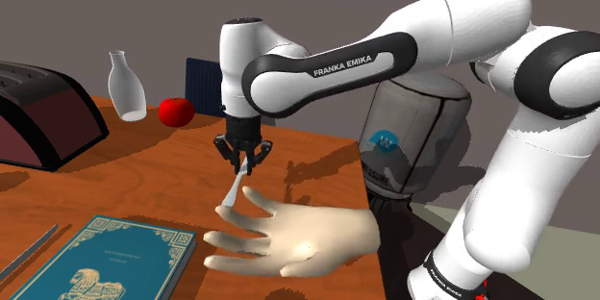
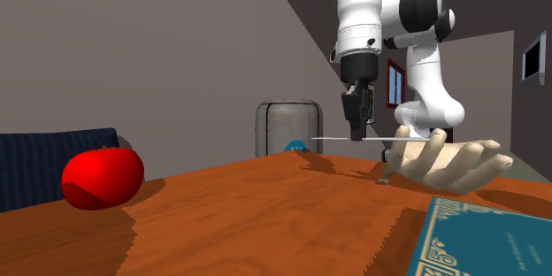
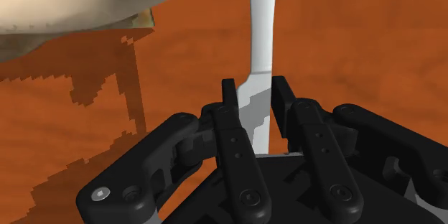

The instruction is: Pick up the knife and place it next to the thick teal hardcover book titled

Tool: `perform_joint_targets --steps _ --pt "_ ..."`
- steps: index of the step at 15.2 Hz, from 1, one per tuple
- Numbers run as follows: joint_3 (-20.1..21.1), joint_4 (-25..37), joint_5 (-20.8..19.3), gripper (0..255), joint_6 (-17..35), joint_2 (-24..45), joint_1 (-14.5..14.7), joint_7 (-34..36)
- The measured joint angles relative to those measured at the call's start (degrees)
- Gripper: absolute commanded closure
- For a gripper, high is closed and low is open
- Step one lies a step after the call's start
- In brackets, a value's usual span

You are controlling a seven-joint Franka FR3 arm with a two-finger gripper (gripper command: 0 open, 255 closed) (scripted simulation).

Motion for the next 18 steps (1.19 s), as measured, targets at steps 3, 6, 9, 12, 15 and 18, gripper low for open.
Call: perform_joint_targets --steps 3,6,9,12,15,18 --pt "1.86 -1.52 0.42 255 0.57 -1.07 2.13 3.85" --pt "3.67 -2.47 0.79 255 0.78 -1.90 4.16 7.56" --pt "5.47 -3.08 0.96 255 0.96 -2.31 6.19 11.34" --pt "7.37 -2.32 0.49 255 0.61 -1.72 8.47 15.69" --pt "9.32 -0.98 -0.52 255 0.36 -0.31 11.06 20.58" --pt "9.52 -1.64 -1.17 255 1.91 0.37 11.53 21.77"
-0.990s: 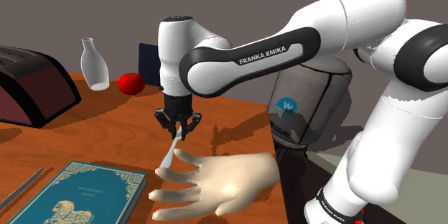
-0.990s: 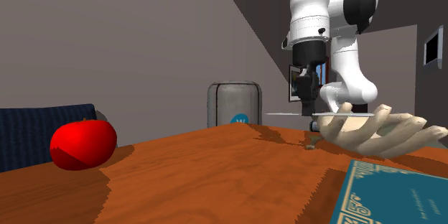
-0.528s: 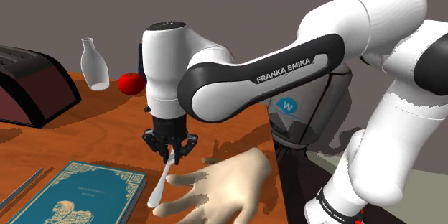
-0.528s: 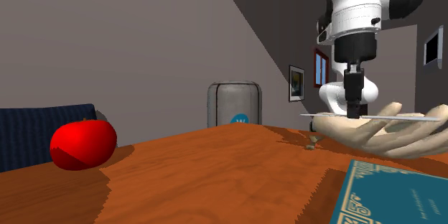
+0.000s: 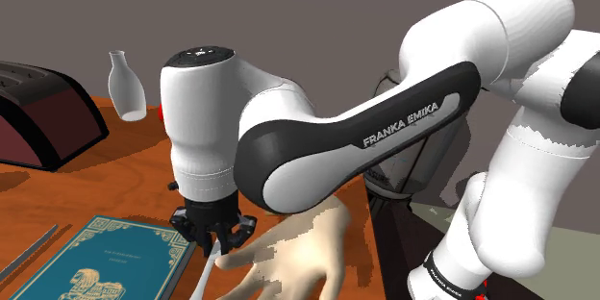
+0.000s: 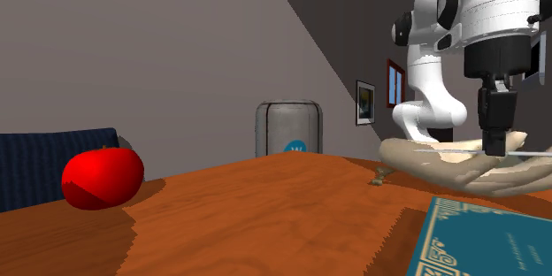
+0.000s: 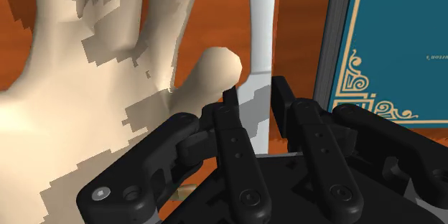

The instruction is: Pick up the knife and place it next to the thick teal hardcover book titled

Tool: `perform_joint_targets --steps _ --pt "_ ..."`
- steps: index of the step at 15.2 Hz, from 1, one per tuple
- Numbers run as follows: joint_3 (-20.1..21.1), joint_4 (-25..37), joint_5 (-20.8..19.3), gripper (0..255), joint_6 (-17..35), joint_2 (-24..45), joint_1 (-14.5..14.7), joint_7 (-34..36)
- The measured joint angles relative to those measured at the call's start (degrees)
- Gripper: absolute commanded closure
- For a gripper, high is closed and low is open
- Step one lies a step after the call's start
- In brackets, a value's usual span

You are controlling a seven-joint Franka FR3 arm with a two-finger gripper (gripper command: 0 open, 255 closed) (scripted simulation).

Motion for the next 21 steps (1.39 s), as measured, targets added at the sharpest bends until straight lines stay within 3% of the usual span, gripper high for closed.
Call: perform_joint_targets --steps 8,12,15,18,21 --pt "-0.39 -2.91 -2.13 255 6.68 2.36 0.42 1.37" --pt "-0.39 -6.03 -2.49 255 14.80 2.72 0.62 1.84" --pt "-0.53 -4.94 -4.12 255 16.75 4.93 1.69 3.45" --pt "-0.97 -7.27 -4.00 255 24.44 5.15 1.15 2.47" --pt "-1.38 -7.14 -5.14 255 25.98 6.11 2.36 3.94"
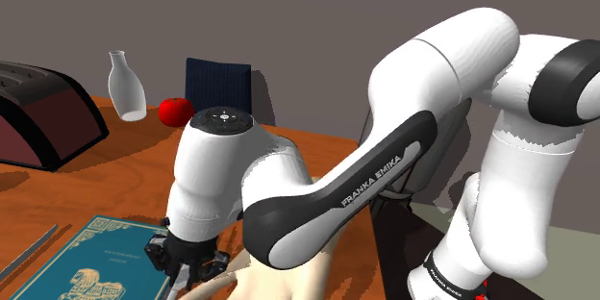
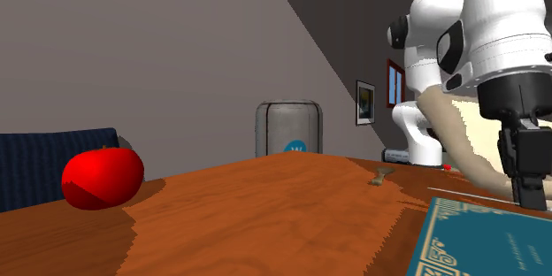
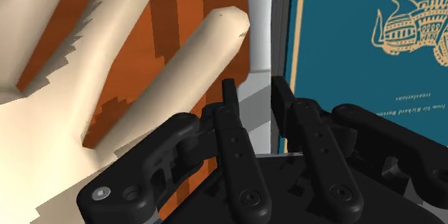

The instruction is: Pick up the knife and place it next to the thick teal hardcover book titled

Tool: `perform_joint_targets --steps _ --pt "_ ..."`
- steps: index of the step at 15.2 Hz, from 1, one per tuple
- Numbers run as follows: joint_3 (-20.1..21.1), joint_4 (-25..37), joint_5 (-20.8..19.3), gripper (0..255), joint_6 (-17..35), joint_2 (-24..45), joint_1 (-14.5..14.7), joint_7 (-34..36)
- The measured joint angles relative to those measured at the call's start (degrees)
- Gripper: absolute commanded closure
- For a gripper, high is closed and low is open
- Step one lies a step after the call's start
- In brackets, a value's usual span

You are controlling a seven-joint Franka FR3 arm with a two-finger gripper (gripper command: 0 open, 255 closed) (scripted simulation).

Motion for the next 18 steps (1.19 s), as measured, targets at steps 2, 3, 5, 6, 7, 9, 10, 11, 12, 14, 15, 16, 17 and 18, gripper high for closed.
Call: perform_joint_targets --steps 2,3,5,6,7,9,10,11,12,14,15,16,17,18 --pt "-0.53 0.96 0.13 255 -0.06 0.58 -0.39 -1.10" --pt "-0.80 0.52 -0.29 0 0.70 0.62 -0.04 -0.47" --pt "-0.63 -0.05 0.59 0 2.07 -0.29 -0.35 -0.96" --pt "-0.63 -1.45 1.32 0 2.82 -1.40 -0.98 -1.53" --pt "-0.36 -3.19 2.15 0 4.01 -2.59 -1.29 -1.86" --pt "-0.12 -1.95 1.97 0 -3.90 -2.07 -0.66 -1.29" --pt "-0.18 -0.79 1.71 0 -9.63 -1.65 -0.42 -1.17" --pt "-0.03 0.14 2.25 0 -13.56 -2.25 -0.53 -1.61" --pt "0.06 1.38 2.83 0 -16.57 -2.86 -0.72 -2.20" --pt "0.19 3.03 3.35 0 -19.70 -3.45 -0.79 -2.57" --pt "0.20 3.45 3.39 0 -20.33 -3.47 -0.77 -2.61" --pt "0.21 3.56 3.47 0 -20.61 -3.56 -0.81 -2.70" --pt "0.21 3.65 3.51 0 -20.79 -3.61 -0.83 -2.74" --pt "0.21 3.69 3.53 0 -20.88 -3.63 -0.84 -2.76"
